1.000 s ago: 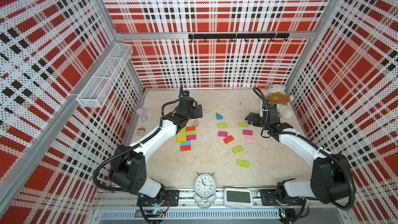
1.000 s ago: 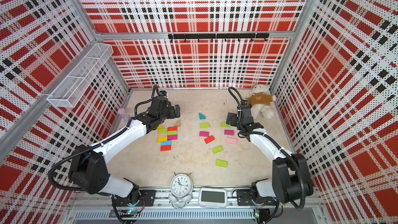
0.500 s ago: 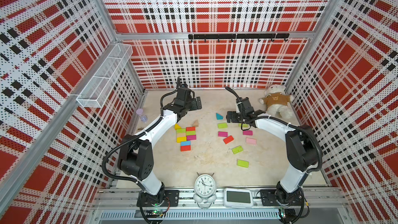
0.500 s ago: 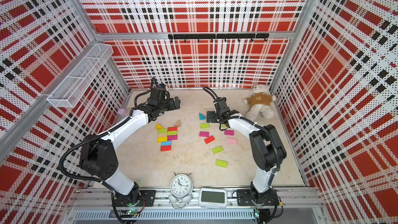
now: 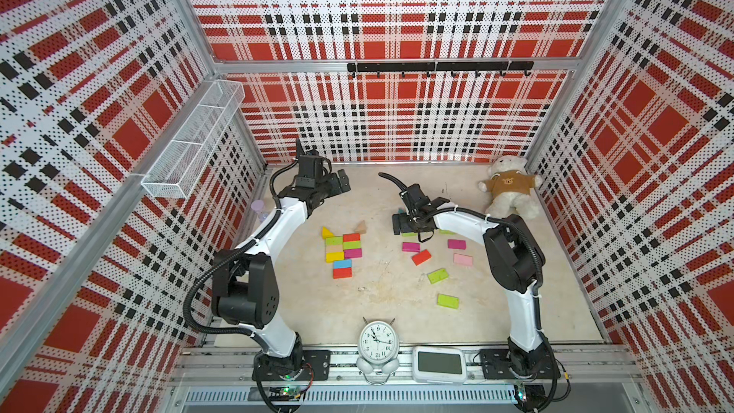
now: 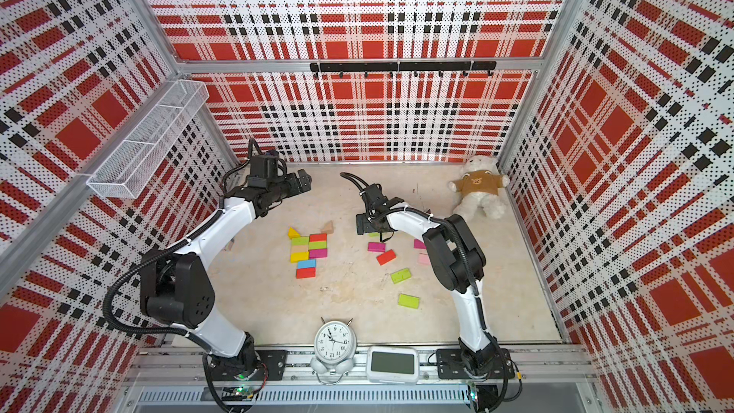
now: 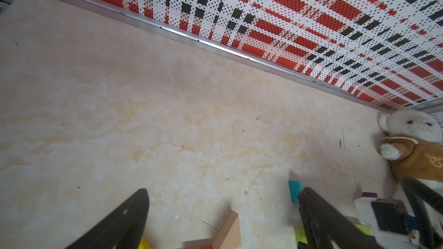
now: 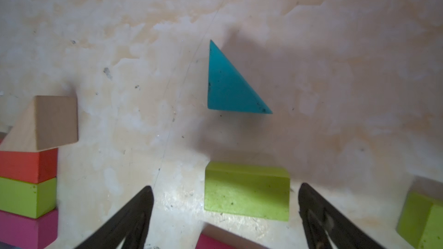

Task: Assemble a carrot with building blocks
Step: Pick up the building block from the center of the board, then place the building block at the center of the board.

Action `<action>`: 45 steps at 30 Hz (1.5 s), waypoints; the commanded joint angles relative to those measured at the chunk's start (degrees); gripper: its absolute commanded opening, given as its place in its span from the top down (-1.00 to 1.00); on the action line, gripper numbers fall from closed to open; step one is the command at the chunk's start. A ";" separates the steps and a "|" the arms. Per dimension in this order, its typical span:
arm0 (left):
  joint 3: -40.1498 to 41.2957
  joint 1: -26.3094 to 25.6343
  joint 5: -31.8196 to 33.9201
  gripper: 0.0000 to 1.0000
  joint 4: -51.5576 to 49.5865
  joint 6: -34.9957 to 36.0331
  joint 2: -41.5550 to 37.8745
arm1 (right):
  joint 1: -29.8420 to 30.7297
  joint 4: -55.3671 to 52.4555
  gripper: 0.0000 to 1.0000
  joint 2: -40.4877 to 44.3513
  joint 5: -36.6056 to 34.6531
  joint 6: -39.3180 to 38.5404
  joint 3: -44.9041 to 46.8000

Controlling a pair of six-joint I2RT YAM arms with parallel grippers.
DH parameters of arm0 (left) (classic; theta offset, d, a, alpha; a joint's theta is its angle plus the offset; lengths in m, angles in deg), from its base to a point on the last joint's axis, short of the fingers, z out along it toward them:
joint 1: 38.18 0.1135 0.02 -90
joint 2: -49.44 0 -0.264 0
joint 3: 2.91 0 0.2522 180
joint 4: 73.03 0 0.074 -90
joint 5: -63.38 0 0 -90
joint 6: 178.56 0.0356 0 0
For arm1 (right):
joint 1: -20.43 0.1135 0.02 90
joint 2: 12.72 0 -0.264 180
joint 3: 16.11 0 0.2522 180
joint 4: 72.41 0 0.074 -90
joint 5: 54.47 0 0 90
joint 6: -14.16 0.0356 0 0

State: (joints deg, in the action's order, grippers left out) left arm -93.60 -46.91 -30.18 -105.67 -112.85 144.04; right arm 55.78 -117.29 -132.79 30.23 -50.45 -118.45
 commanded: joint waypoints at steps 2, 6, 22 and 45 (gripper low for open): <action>0.28 1.35 -3.03 -0.99 1.10 -1.21 0.03 | 0.69 -3.75 -0.84 -1.98 -2.55 2.48 -2.54; 0.87 1.92 -3.18 -0.99 1.99 -1.91 0.07 | 0.95 -4.69 -0.74 -3.29 -3.24 3.35 -3.39; 2.39 3.72 -4.71 -0.99 1.53 -2.12 -1.09 | 1.36 -8.42 -0.16 -5.62 -6.95 5.94 -5.65; 2.04 1.30 -4.58 -0.99 1.44 -4.67 -0.83 | -5.39 -5.99 -0.19 0.98 -5.51 1.10 2.68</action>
State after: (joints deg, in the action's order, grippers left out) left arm -91.74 -44.83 -35.38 -104.84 -116.63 144.00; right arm 50.17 -122.49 -133.44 25.36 -47.68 -117.25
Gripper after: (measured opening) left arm 0.994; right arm 0.610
